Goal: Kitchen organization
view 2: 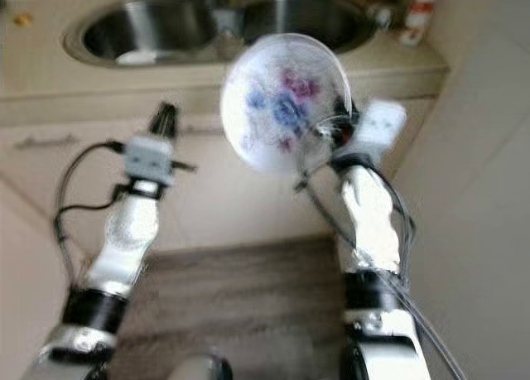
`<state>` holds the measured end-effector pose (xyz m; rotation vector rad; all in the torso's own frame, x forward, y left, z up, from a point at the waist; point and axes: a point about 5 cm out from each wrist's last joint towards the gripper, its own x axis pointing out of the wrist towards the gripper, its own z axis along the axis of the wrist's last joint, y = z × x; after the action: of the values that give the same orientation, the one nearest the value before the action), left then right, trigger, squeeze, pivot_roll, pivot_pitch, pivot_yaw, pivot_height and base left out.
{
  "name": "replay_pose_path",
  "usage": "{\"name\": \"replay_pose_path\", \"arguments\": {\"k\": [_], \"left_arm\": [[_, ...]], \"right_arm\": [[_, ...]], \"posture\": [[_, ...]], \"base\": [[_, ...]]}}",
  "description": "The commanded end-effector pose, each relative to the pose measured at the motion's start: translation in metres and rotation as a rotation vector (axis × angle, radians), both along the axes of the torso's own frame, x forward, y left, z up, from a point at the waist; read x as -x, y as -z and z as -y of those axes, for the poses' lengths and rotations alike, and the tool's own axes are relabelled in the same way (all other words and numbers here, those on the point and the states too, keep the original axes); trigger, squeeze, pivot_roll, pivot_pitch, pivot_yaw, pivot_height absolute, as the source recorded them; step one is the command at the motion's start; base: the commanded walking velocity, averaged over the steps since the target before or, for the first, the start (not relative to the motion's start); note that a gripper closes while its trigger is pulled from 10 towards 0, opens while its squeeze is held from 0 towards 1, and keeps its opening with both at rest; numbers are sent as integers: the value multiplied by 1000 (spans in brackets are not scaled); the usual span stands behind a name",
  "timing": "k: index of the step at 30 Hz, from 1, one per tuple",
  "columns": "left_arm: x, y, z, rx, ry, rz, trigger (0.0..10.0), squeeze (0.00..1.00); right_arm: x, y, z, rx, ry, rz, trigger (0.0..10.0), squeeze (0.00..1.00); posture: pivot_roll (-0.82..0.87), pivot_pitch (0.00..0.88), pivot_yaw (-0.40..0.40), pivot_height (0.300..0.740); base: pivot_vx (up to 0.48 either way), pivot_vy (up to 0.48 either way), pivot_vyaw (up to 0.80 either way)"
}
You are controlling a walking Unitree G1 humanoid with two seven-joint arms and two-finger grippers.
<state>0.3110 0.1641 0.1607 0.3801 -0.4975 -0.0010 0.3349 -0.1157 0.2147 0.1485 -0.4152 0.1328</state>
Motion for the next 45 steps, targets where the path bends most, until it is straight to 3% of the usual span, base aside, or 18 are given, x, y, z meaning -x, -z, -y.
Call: {"name": "replay_pose_path", "arguments": {"k": [1, 2, 4, 12, 18, 19, 20, 21, 23, 31, 45], "left_arm": [[0, -3, 14, 2, 42, 19, 10000, 0], [1, -3, 14, 2, 40, 19, 10000, 0], [1, -3, 14, 3, 40, 19, 10000, 0], [1, -1, 17, 6, 46, 13, 10000, 0], [0, 0, 18, 7, 47, 9, 10000, 0], [0, 0, 18, 8, 47, 8, 10000, 0], [0, 0, 18, 8, 48, 7, 10000, 0], [0, 0, 19, 8, 48, 7, 10000, 0], [0, 0, 19, 8, 49, 7, 10000, 0], [-1, 1, 19, 8, 54, 3, 10000, 0], [-1, 1, 21, 7, 66, -4, 10000, 0]], "right_arm": [[4, -15, 12, 64, 71, 93, 10000, 0], [10, -28, 6, 213, 96, 193, 10000, 0], [16, -40, 0, 262, 106, 273, 10000, 0], [24, -59, -3, 320, 172, 401, 10000, 0], [25, -61, -4, 358, 197, 415, 10000, 0], [25, -62, -5, 394, 215, 428, 8196, 0], [25, -62, -5, 403, 221, 434, 8196, 0], [25, -62, -5, 402, 219, 433, 7569, 0], [25, -61, -7, 391, 204, 423, 10000, 0], [26, -61, -4, 298, 197, 417, 10000, 0], [24, -59, -3, 311, 200, 406, 10000, 0]], "posture": [[169, 0, -23, 740], [167, 0, -24, 740], [165, 0, -24, 740], [158, 0, -24, 740], [158, 0, -26, 740], [158, 0, -27, 740], [158, 0, -27, 740], [158, 0, -28, 740], [160, 0, -28, 740], [162, 0, -28, 740], [162, 0, -25, 740]], "base": [[386, 0, 0], [379, 0, 0], [382, 0, 0], [370, 0, 0], [365, 0, 74], [364, 0, 800], [364, 0, 800], [364, 0, 800], [366, 0, 800], [366, 0, 400], [347, 0, 0]]}}
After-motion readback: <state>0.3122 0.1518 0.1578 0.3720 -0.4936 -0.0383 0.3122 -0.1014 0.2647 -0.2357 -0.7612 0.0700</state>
